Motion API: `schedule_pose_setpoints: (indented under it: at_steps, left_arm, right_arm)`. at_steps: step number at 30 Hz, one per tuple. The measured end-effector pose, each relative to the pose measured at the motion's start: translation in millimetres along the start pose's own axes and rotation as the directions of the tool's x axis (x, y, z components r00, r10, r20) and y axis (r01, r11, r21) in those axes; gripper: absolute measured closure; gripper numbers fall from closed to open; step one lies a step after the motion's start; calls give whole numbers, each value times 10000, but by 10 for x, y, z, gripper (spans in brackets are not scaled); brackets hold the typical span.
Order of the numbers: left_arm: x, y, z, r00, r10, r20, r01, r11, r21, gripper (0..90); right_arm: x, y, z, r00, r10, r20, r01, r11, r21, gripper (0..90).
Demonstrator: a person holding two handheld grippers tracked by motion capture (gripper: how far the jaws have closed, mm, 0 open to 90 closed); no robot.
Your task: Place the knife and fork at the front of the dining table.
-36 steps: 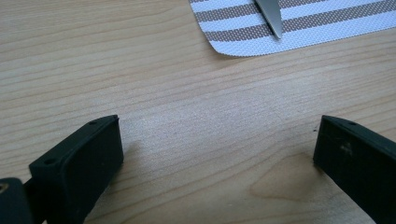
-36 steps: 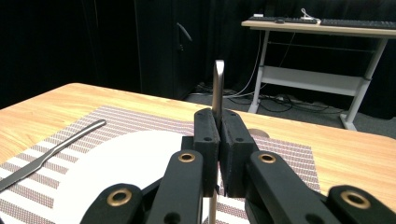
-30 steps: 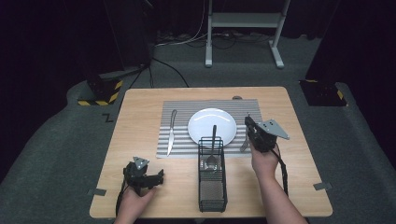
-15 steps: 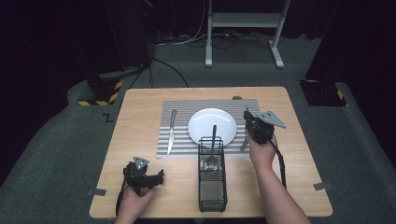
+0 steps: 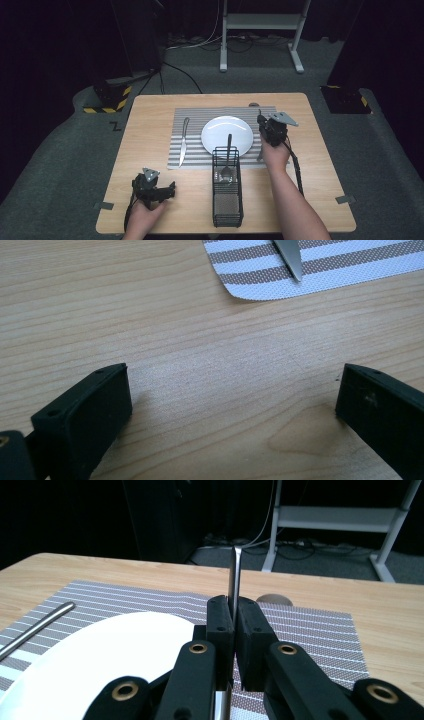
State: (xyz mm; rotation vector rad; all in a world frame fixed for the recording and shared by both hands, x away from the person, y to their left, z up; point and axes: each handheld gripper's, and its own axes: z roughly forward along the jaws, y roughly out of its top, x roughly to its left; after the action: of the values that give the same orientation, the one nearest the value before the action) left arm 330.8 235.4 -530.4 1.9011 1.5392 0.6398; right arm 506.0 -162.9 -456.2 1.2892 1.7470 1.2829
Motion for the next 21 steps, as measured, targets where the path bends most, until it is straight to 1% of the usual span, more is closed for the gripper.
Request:
schedule_pose_setpoints:
  at_steps: [10,16,21]
  left_arm:
    - [0,0,0,10000,3,1,-3,10000,2,16]
    - [0,0,0,10000,-1,1,1,10000,-3,16]
    - [0,-1,0,10000,1,1,-1,10000,-1,16]
  right_arm:
    - [-51,-37,292,9995,316,94,-322,9967,739,853]
    - [-62,-62,401,9993,299,212,-320,9935,1089,849]
    - [-90,-91,454,9988,405,285,-436,9919,1195,846]
